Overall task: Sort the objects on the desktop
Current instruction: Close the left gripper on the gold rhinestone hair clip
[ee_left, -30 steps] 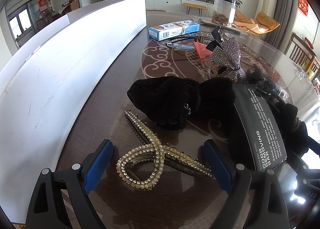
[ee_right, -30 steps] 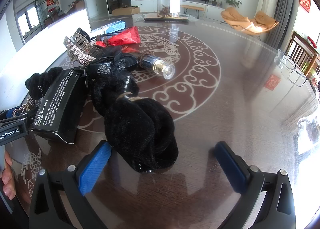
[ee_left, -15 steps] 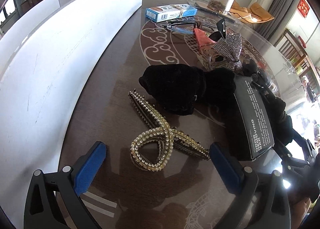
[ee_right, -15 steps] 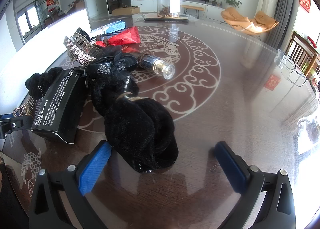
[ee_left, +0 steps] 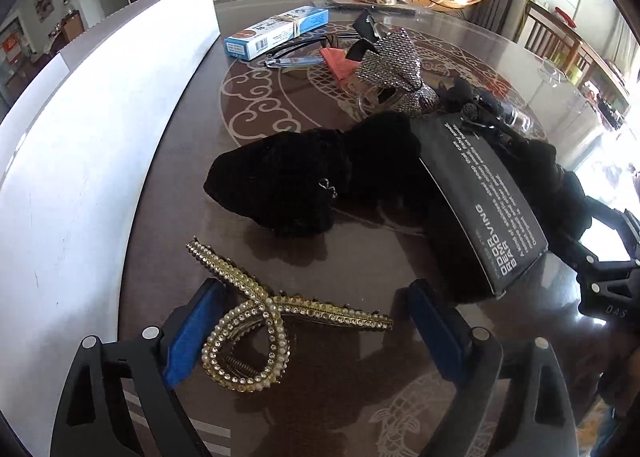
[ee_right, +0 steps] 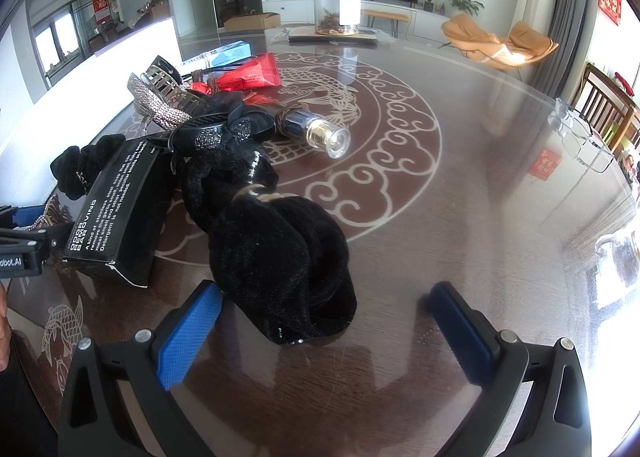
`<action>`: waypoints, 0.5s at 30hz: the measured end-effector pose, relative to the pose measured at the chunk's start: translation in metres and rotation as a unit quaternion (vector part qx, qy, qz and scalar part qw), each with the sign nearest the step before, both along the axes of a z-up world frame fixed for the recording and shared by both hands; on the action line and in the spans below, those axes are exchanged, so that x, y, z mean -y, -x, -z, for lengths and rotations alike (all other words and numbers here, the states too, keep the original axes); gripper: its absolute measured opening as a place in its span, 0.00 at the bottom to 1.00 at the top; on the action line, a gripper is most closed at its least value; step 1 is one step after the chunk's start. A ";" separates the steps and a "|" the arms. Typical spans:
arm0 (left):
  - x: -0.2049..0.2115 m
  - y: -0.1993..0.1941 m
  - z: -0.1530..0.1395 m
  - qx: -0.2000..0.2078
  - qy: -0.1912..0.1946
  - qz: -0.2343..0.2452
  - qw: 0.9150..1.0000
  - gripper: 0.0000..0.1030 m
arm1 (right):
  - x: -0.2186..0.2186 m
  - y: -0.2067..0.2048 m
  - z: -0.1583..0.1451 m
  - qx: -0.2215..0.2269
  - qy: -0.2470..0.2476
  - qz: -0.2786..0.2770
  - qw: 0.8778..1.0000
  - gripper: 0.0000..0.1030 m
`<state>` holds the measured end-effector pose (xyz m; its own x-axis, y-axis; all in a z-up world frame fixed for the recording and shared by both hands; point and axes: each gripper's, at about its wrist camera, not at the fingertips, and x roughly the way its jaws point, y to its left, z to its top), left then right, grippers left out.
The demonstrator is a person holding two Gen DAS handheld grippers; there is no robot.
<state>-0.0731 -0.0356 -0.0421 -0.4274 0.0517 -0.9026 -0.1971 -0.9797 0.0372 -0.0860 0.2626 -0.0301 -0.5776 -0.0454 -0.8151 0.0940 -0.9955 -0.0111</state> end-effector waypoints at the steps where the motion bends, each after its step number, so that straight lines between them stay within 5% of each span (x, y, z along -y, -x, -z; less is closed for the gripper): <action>1: -0.001 -0.002 -0.003 -0.006 0.019 0.000 1.000 0.90 | 0.000 0.000 0.000 0.000 0.000 0.000 1.000 1.00; 3: -0.001 -0.005 -0.012 -0.019 0.044 -0.002 0.999 0.91 | 0.000 0.000 0.000 0.000 0.000 0.000 1.000 1.00; 10: 0.013 -0.010 -0.005 0.034 0.012 -0.018 0.999 0.91 | 0.000 0.000 0.000 0.000 0.000 0.000 1.000 1.00; 15: 0.016 -0.028 -0.009 0.048 -0.001 0.011 0.999 0.91 | 0.000 0.000 0.000 0.000 0.000 0.000 1.000 1.00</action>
